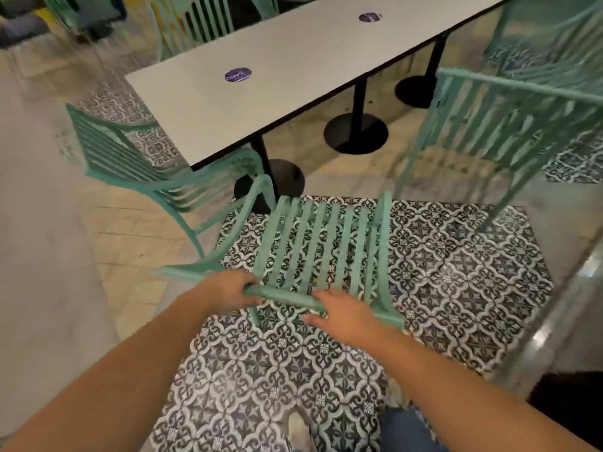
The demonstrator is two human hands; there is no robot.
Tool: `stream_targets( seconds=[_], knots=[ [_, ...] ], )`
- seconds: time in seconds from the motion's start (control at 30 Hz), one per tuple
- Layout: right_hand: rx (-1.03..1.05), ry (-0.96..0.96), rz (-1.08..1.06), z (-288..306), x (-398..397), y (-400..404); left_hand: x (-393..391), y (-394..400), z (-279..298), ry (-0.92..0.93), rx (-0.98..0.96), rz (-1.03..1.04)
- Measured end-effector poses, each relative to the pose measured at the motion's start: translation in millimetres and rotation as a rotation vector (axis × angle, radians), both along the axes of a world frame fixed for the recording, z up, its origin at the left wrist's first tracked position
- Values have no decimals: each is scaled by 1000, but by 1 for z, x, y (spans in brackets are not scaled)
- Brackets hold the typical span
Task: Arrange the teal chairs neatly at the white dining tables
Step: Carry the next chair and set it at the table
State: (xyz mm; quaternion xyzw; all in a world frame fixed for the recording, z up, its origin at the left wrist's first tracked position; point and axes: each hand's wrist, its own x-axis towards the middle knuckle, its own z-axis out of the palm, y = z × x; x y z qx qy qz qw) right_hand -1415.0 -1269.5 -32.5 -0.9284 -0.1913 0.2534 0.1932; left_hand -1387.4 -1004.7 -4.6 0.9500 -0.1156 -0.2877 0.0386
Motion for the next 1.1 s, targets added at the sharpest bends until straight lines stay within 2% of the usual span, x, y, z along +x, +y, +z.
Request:
stream_targets(
  seconds=[0.1,0.23,0.33,0.47,0.67,0.87,1.1],
  knots=[
    [-27,-70,-61,-11,-7,-1,4,16,-8,-27,114,-118],
    [-25,-110,-53,-16,-7,-8,0,20,-21,-123,194,-176],
    [-40,-111,-45,-18,-2,-15,-1,14,-28,-181,189,-180],
    [-85,-108,1,-17,5,-44,-5,-13,-25,-150,173,-163],
    [-137,-99,11,-16,25,-115,-8,-82,-25,-176,177,-188],
    [-174,-152,15,-3,63,-195,13,-165,-28,-114,234,-158],
    [-255,-163,36,-2,117,-296,43,-275,-19,-92,172,-125]
  ],
)
